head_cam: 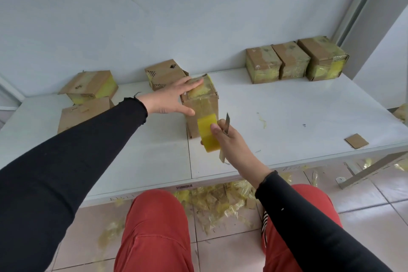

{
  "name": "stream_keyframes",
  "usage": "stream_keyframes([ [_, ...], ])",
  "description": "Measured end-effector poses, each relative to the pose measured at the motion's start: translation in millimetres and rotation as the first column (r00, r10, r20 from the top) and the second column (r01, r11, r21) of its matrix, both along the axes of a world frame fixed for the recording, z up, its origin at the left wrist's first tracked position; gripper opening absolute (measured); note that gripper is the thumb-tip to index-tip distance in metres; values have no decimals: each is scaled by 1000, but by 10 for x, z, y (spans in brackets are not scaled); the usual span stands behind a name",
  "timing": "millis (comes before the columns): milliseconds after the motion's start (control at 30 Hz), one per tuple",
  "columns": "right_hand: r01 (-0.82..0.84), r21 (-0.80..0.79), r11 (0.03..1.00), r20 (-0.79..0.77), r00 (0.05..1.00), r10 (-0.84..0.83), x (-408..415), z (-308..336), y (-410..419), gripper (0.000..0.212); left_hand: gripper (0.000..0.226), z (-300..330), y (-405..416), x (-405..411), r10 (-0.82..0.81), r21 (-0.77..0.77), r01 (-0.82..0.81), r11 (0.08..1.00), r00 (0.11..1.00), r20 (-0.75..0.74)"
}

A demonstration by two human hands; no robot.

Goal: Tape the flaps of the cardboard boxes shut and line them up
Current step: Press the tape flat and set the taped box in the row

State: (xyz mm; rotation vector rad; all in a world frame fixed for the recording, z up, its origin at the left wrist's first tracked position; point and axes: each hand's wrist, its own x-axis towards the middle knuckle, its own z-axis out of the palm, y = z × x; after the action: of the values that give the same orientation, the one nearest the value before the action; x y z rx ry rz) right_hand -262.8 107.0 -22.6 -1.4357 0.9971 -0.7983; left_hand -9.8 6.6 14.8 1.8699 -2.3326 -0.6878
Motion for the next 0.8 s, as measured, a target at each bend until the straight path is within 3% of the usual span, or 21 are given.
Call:
stream_keyframes([
  [100,-91,-20,996,-64,994,90,-22,-184,120,26,117,92,-63,-89,-69,55,60,997,980,187],
  [200,-26,-17,1000,-90,996,24,14,-272,156,29,99,409,-99,-165,58,317,-49,947,998,-19],
  [233,-3,-18,1000,-78,997,2,28,-271,156,31,84,468,-100,-239,125,326,-100,940,991,-56],
  [300,19,-17,1000,-72,997,-21,50,-247,151,34,69,455,-72,-469,247,133,-244,961,969,-6],
  [367,34,-33,999,-70,997,-36,69,-227,167,35,82,251,3,-766,311,-170,-289,942,943,116],
  [467,79,-52,995,-59,995,-82,111,-215,234,43,95,-130,77,-1094,340,-424,-214,880,908,246],
  [633,132,35,991,-113,985,-128,153,-376,324,42,94,-282,-52,-1001,316,-519,-158,840,920,231],
  [800,133,84,988,-145,982,-120,223,-410,338,37,91,-260,-27,-1013,302,-499,-155,852,926,228],
])
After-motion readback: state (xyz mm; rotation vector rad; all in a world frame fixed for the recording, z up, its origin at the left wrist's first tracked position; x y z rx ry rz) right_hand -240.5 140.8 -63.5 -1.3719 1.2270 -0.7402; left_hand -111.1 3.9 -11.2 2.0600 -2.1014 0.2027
